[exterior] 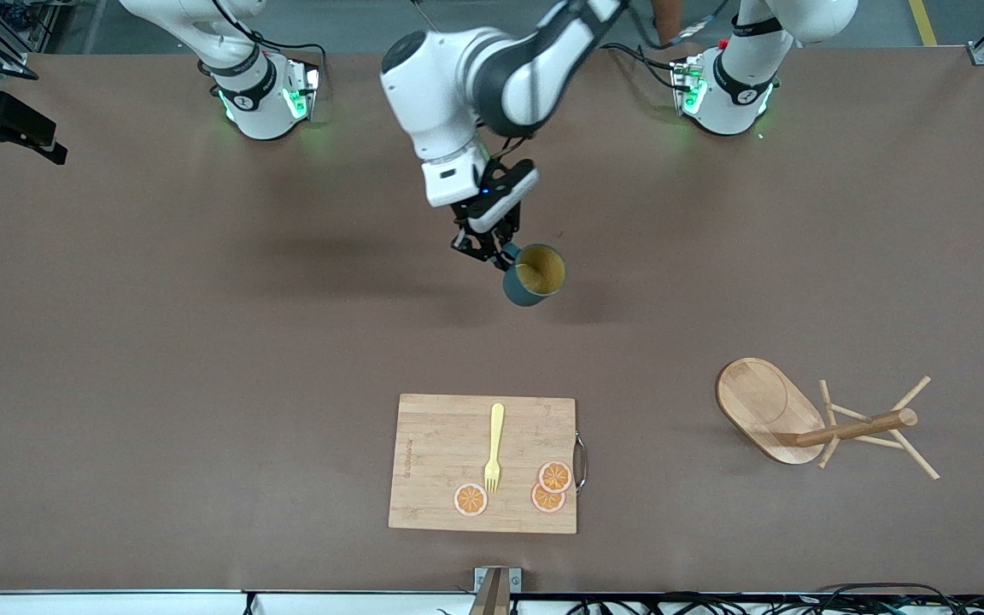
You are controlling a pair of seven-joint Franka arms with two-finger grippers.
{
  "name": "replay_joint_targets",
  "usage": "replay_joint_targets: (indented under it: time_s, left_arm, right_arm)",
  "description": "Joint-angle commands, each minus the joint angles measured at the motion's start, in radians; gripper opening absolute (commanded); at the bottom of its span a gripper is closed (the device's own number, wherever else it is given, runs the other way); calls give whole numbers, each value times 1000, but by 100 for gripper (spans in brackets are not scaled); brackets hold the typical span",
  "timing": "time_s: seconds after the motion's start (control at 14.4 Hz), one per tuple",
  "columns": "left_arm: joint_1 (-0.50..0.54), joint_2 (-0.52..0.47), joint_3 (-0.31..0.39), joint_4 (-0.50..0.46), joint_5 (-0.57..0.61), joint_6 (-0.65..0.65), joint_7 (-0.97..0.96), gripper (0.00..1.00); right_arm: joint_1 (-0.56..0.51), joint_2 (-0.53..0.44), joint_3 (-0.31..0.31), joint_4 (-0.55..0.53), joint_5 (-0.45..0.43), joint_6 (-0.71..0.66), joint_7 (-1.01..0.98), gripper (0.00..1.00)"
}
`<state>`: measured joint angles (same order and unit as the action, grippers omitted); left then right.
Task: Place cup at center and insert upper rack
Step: 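Lift the mug by its handle with the left gripper toward the mug tree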
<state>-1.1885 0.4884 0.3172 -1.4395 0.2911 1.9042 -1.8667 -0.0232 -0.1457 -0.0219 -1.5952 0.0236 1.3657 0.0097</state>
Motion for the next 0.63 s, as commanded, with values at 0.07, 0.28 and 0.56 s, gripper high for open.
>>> replay_joint_targets:
  time_s: [0.07, 0.28, 0.56]
  left_arm:
    - [172, -175, -14, -44, -209, -2, 203, 1]
    - [346, -231, -14, -44, -434, -7, 386, 1]
    - [586, -251, -14, -42, -688, -74, 675, 1]
  right_arm:
    - [-18, -19, 10, 4, 29, 4, 7, 100]
    - [-21, 23, 10, 67, 32, -8, 3, 100]
    - [-21, 51, 10, 97, 26, -25, 1, 100]
